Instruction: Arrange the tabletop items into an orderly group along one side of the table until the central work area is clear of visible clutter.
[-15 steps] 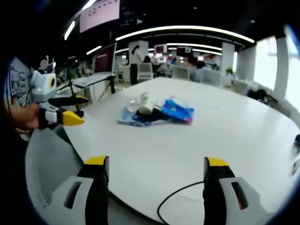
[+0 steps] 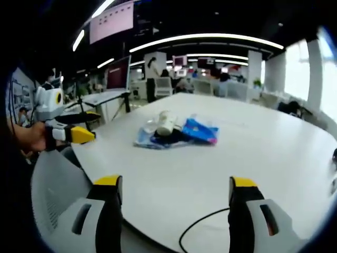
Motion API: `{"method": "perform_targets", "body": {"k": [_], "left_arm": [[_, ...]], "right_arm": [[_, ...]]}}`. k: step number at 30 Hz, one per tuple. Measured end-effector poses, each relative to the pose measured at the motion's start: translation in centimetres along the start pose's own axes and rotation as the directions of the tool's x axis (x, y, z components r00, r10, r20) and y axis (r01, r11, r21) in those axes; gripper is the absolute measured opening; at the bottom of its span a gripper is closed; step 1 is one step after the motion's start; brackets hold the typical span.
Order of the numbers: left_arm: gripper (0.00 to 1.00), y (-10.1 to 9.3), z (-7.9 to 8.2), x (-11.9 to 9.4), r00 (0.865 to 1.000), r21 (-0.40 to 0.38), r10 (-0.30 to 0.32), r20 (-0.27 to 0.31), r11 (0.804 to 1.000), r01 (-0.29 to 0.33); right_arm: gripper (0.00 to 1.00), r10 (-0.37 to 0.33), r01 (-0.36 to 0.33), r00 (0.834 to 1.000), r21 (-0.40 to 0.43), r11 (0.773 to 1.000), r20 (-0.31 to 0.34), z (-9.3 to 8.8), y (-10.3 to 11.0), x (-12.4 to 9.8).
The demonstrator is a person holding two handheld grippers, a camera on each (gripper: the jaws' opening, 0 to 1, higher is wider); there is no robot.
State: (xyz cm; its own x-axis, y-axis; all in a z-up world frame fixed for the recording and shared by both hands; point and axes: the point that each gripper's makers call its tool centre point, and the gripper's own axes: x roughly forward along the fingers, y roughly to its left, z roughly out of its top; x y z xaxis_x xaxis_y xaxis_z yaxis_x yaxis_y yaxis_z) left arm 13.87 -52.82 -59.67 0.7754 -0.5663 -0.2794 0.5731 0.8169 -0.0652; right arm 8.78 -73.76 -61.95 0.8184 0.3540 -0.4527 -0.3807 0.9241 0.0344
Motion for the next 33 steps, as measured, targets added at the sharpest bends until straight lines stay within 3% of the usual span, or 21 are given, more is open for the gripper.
{"method": "perform_targets", "body": {"k": [12, 24, 33], "left_arm": [[0.93, -0.1, 1.3, -0.2, 0.997, -0.022, -0.003, 0.074, 1.000, 0.004], [0.92, 0.1, 2.0, -0.5, 0.996, -0.018, 0.018, 0.083, 1.000, -0.017], [0.92, 2.1, 3.7, -1.0, 0.992, -0.021, 0.055, 0.114, 0.998, -0.053]], "right_arm": [[0.81, -0.010, 0.009, 0.997, 0.010, 1.000, 0.072, 1.2, -0.2, -0.4], [0.82, -0.019, 0.016, 0.994, 0.024, 1.000, 0.110, 2.4, -0.5, -0.9], [0.82, -0.039, 0.037, 0.990, 0.017, 0.999, 0.135, 4.0, -1.5, -1.1]]}}
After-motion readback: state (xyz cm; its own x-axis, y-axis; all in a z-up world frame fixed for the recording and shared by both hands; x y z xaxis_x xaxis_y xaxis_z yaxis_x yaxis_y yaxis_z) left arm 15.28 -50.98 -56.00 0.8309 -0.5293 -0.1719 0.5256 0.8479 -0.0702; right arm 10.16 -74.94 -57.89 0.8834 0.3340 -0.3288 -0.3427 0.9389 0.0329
